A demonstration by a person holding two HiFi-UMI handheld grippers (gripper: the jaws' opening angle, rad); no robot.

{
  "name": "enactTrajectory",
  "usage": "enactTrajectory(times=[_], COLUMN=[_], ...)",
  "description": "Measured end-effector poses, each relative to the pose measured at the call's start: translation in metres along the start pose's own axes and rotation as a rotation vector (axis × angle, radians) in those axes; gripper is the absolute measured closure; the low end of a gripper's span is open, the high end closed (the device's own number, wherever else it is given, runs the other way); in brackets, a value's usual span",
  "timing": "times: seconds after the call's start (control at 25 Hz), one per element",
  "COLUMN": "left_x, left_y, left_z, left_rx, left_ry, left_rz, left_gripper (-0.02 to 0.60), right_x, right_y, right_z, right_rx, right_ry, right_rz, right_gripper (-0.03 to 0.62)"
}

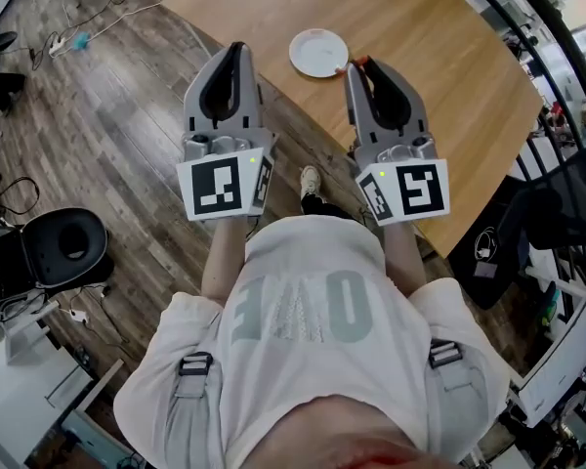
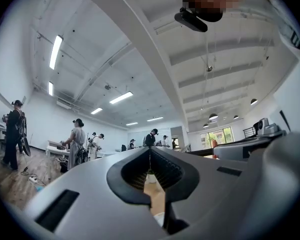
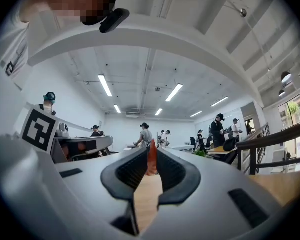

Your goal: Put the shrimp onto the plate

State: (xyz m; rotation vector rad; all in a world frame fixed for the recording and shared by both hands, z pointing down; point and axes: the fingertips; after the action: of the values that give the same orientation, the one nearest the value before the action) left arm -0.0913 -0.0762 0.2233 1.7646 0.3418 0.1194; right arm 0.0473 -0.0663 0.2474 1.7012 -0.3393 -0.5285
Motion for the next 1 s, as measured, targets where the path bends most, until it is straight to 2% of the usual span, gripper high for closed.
enactTrajectory(times=[0.28,0.48,0.76,1.0], left_x=[-0.035,-0.04,-0.048,-0.039], left_y=[0.016,0.021,0.033,0.031], left_z=[0.048,0.071,0.096,0.117], left_rx=[-0.017,-0.025,-0.039,-0.035], left_ry=[-0.107,-0.143,-0.123,-0.053], left_rz=[0.032,0.032,-0.01,-0.026], left_gripper=[0.569,0.569,0.569,0.569], right_x=[0.047,0.069,0.073,0.08], right_y=[0.029,0.038,0.043,0.045], right_z=[0.04,0.056,0.081,0.088], right_rx=[-0.034,-0.046,-0.051,-0.072], right_ry=[-0.001,-0.012,-0.002,0.042], right_rz=[0.038,0.051,0.049,0.048], right_gripper=[0.531,0.531,0.531,0.531])
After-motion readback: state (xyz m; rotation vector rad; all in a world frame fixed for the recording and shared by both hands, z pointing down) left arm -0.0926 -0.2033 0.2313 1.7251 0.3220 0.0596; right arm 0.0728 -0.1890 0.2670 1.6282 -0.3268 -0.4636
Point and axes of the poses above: the fingertips, and each gripper's own axes: z forward along the fingers, x to its right, y out of its underside, and after that the axes turned 8 degrees about -z, right-handed
